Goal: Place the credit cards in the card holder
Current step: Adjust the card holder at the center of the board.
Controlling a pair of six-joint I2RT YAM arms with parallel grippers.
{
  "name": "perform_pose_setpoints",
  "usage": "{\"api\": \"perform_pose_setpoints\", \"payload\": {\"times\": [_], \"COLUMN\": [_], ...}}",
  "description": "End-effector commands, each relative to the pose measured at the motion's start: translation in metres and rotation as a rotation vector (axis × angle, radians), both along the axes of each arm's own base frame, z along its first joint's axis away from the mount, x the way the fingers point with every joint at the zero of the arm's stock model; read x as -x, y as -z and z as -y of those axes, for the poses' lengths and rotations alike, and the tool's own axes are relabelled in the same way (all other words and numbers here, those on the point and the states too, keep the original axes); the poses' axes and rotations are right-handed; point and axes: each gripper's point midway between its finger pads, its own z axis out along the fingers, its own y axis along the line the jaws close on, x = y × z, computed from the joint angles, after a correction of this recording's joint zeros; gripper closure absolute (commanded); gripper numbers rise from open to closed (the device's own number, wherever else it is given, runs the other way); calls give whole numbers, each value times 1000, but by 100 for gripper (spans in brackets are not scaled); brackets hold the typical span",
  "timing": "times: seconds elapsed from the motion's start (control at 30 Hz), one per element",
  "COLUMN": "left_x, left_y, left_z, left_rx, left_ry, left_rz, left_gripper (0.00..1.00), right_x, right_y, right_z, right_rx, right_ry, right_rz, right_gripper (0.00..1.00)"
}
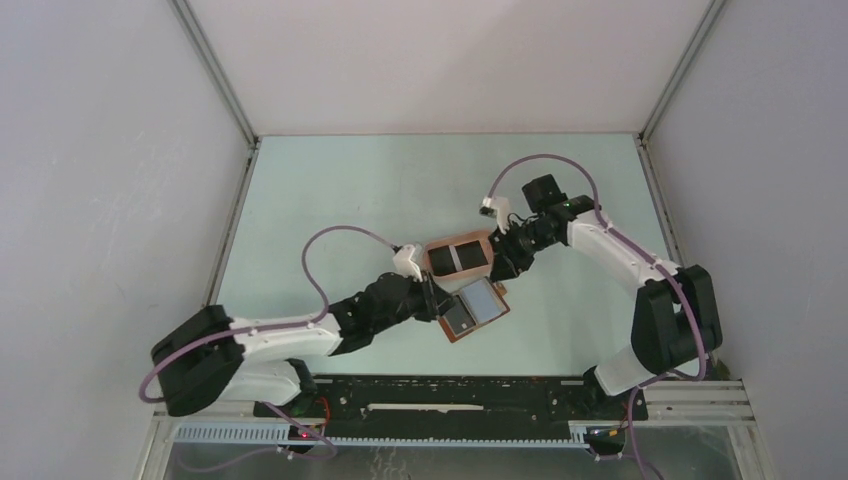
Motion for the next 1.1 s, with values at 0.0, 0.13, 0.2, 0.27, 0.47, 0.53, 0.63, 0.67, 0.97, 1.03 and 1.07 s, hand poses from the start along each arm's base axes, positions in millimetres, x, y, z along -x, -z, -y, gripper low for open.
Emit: {"api": "perform_pose_setpoints", "payload": {"times": [0.0,0.13,0.2,0.27,0.47,0.53,0.63,0.67,0.97,1.03,1.07], "left_x": [-13,-24,-28,-30,-31,-31,-30,-31,-32,-33,-33], "left_y": [-26,-55,-65,-74,-81,-81,-79,-78,-68,-67,-67], "left_z": [-28,-57,-72,-87,-110,-112,-109,-108,-97,-95,-94], "left_rx": [-47,-62,-59,-39,40,52,47,46,49,51,50], "left_ry": [-71,-174,-230,-286,-368,-371,-355,-350,-314,-308,-303], "left_rz": [166,283,324,358,413,411,400,395,359,357,358], "left_gripper": [76,71,64,53,20,17,16,17,18,18,18], "right_x": [0,-8,-11,-11,-5,-1,10,14,42,40,37], "right_y": [0,28,40,50,75,81,83,83,62,53,46], "right_z": [0,7,9,11,12,11,5,3,-17,-16,-16], "right_rx": [-41,61,104,137,219,234,233,230,170,157,146], "right_ry": [-27,21,38,43,30,15,-27,-44,-184,-197,-197], "right_rz": [24,-22,-45,-65,-130,-151,-179,-184,-168,-123,-93], "right_gripper": [62,62,61,60,60,60,60,60,62,62,62]}}
